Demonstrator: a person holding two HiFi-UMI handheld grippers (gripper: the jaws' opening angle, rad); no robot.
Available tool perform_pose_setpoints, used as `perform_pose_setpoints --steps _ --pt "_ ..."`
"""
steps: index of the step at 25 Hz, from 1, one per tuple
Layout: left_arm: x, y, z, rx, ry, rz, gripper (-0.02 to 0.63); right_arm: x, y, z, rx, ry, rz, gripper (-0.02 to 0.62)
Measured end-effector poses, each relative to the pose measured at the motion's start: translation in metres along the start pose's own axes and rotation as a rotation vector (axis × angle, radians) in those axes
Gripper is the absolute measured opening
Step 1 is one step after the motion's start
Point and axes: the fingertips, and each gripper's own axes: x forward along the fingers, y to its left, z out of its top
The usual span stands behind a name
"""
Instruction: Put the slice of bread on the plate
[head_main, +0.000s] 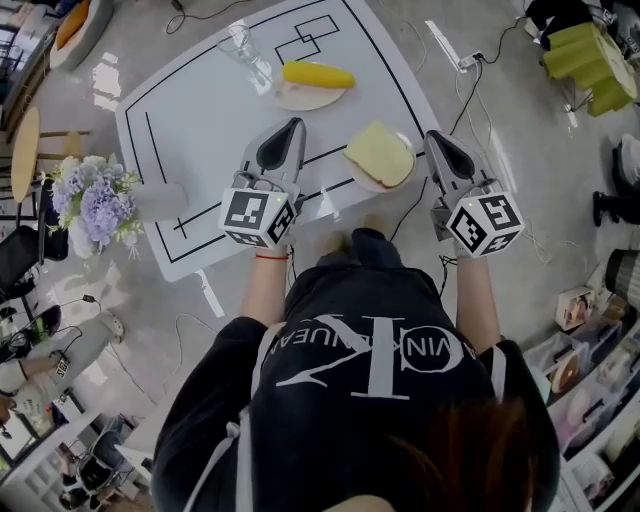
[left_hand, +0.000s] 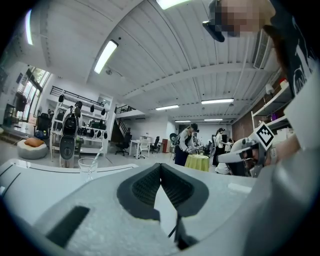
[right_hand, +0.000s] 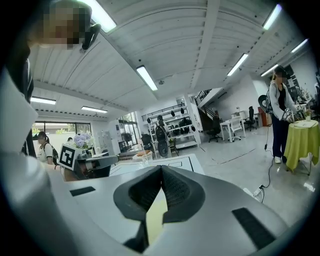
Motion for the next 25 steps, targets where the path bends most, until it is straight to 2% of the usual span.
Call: perform_pose_setpoints --steps 18,25 --pt "-0.011 0.015 0.047 0.051 -0.104 0.074 0.011 -0.004 0.003 0.048 -0.146 -0.176 -0.023 0.002" --pt "-0.013 0.017 0.059 0.071 -0.131 0.075 0.011 -0.002 0.004 0.059 -0.178 -0.218 -0.016 0.002"
